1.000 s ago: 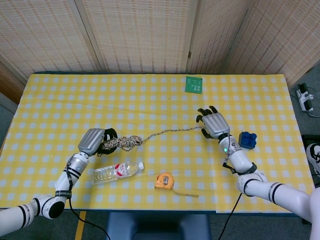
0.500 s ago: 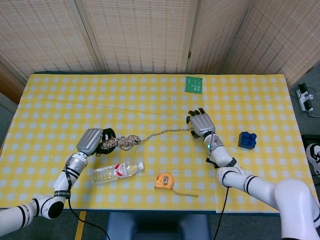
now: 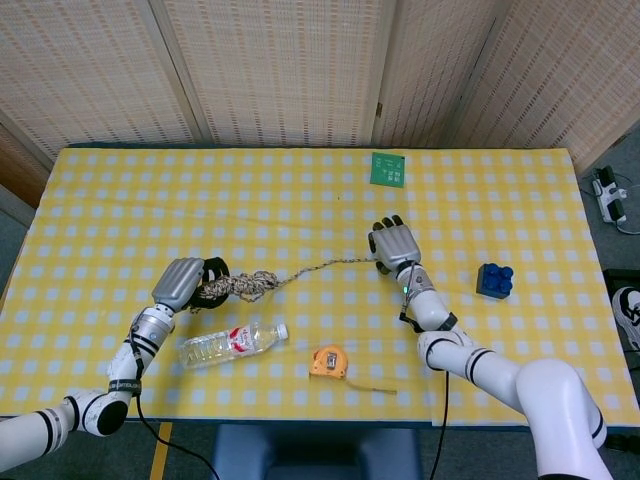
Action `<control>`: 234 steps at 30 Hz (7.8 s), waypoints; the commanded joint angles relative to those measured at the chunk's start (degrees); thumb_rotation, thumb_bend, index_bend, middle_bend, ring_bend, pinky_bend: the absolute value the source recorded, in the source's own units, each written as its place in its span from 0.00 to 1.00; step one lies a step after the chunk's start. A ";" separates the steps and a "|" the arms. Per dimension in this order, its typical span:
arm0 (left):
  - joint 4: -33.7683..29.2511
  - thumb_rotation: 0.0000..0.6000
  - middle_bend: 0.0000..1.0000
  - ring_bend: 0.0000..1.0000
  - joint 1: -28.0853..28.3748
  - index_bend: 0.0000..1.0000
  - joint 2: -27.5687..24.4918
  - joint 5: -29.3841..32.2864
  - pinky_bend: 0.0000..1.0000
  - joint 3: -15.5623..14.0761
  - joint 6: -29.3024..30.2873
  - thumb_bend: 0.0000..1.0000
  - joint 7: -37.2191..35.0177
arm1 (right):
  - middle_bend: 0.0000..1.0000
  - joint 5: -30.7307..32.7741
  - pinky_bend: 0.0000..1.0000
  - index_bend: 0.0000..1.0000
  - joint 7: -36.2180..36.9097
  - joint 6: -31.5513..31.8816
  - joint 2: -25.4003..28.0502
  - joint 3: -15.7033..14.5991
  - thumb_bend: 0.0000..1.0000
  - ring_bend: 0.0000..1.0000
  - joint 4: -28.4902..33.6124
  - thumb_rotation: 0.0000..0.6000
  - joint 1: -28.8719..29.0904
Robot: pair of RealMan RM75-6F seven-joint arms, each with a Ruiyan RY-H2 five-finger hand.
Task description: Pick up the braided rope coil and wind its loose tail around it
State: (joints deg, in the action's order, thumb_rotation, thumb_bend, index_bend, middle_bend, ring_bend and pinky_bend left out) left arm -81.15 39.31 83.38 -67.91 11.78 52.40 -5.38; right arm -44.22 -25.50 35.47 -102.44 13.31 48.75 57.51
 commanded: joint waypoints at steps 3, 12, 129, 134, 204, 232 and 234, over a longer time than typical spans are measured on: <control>0.46 1.00 0.67 0.65 -0.02 0.69 0.21 -0.16 0.72 -0.13 -0.13 0.67 -0.45 | 0.24 0.03 0.09 0.49 -0.06 -1.07 -1.53 -0.10 0.37 0.13 -2.47 1.00 0.71; 1.37 1.00 0.67 0.65 -0.17 0.69 0.44 -0.28 0.72 -0.37 -0.40 0.67 -1.17 | 0.24 0.04 0.09 0.52 -0.99 -1.62 -3.72 -0.12 0.37 0.11 -6.24 1.00 1.31; -9.12 1.00 0.68 0.67 8.21 0.66 17.62 41.07 0.74 29.23 13.80 0.74 10.48 | 0.48 -25.37 0.34 0.66 31.40 21.57 24.89 1.43 0.55 0.44 60.93 1.00 -16.94; -12.61 1.00 0.68 0.67 6.25 0.66 15.22 42.37 0.74 31.89 11.99 0.74 6.03 | 0.48 -24.27 0.34 0.67 32.30 19.93 23.48 0.53 0.55 0.44 57.61 1.00 -16.62; -17.67 1.00 0.68 0.63 5.24 0.66 0.74 11.15 0.70 4.33 -2.12 0.75 14.57 | 0.50 0.93 0.41 0.68 28.25 17.24 23.25 11.42 0.55 0.45 56.65 1.00 -8.56; -15.50 1.00 0.68 0.69 7.93 0.67 10.35 32.27 0.75 11.96 13.30 0.74 23.46 | 0.50 -0.42 0.46 0.68 24.15 21.27 20.67 7.35 0.57 0.45 63.38 1.00 -8.19; -16.94 1.00 0.68 0.69 6.84 0.66 9.20 33.03 0.75 13.64 12.15 0.74 20.06 | 0.50 -0.93 0.47 0.68 24.40 21.08 20.68 6.94 0.57 0.45 63.24 1.00 -8.46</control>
State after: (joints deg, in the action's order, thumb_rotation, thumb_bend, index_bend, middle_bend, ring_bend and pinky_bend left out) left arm -96.69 47.60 93.70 -36.27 23.14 65.83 18.24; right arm -45.04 -1.19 56.63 -81.78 20.37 112.02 49.15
